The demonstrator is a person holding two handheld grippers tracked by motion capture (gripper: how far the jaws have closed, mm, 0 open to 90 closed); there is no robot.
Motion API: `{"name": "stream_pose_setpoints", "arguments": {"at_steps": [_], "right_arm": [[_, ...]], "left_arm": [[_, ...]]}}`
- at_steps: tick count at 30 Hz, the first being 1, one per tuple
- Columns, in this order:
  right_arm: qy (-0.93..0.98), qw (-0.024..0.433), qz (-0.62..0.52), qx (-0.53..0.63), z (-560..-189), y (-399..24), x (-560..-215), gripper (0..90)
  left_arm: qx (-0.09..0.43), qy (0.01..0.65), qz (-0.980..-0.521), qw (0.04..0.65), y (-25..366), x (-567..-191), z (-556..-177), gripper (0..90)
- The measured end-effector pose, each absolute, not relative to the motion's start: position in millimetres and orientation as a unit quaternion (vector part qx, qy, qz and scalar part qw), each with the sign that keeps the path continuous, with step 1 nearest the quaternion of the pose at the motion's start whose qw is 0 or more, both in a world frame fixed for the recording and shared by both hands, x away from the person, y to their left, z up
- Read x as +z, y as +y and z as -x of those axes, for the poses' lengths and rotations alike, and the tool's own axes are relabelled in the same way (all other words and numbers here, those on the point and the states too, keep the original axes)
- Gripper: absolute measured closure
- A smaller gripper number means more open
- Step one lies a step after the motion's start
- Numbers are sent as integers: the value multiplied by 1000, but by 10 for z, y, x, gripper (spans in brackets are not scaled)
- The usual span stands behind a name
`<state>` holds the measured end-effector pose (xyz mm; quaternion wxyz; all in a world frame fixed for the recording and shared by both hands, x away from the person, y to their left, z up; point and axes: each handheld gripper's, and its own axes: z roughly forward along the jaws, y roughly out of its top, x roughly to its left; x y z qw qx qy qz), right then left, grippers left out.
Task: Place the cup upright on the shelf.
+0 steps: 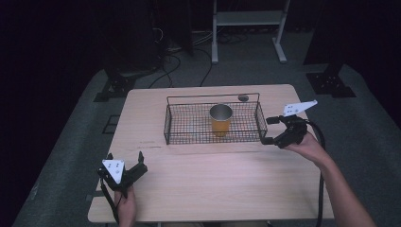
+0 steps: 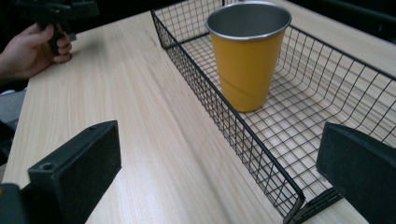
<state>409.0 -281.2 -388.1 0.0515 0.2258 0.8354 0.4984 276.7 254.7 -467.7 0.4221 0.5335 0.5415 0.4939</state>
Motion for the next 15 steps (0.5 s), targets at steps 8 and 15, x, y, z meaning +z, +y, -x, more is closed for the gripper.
{"name": "stream_pose_setpoints", "arguments": {"at_steps": [8, 15], "right_arm": [[837, 46, -225, 497, -4014, -2829, -3940, 0], [832, 49, -223, 506, -3938, -2846, -3978, 0]], "left_arm": [[494, 541, -534, 422, 2546, -4677, -2766, 0], [494, 541, -534, 422, 2545, -4677, -2767, 0]]}}
